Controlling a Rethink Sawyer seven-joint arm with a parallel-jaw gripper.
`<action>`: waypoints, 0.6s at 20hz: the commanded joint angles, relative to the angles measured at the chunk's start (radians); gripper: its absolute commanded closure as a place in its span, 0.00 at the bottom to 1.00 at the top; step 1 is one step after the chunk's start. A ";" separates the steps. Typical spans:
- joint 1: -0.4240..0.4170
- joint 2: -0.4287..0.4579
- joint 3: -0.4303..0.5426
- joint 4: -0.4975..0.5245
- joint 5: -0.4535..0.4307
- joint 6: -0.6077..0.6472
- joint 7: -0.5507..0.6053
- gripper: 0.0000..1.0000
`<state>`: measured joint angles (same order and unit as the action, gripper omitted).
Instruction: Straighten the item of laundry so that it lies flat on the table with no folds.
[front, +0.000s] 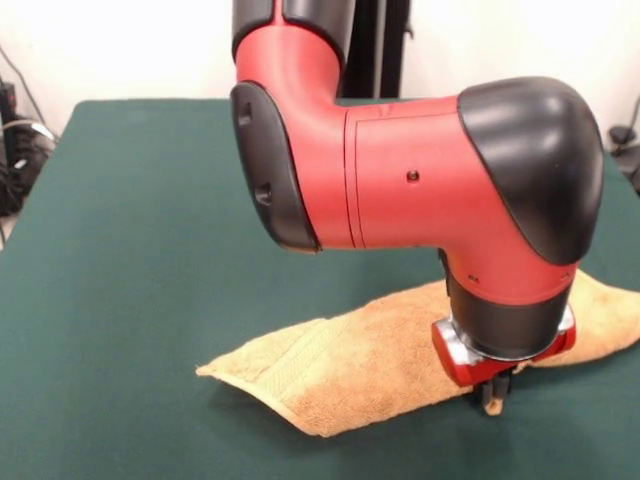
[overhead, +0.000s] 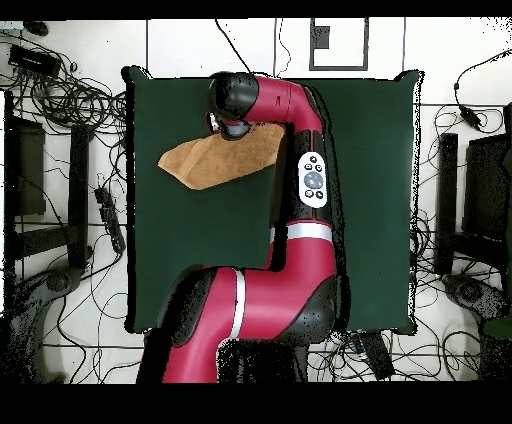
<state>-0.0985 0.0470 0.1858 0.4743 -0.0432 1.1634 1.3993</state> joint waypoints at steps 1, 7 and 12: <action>-0.071 -0.253 0.045 0.516 -0.013 -0.429 0.051 1.00; -0.120 -0.409 0.083 0.660 -0.014 -0.596 0.066 1.00; -0.097 -0.451 0.031 0.677 -0.058 -0.791 0.170 1.00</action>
<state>-0.2300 -0.2764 0.1843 0.9269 -0.0507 0.5377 1.3993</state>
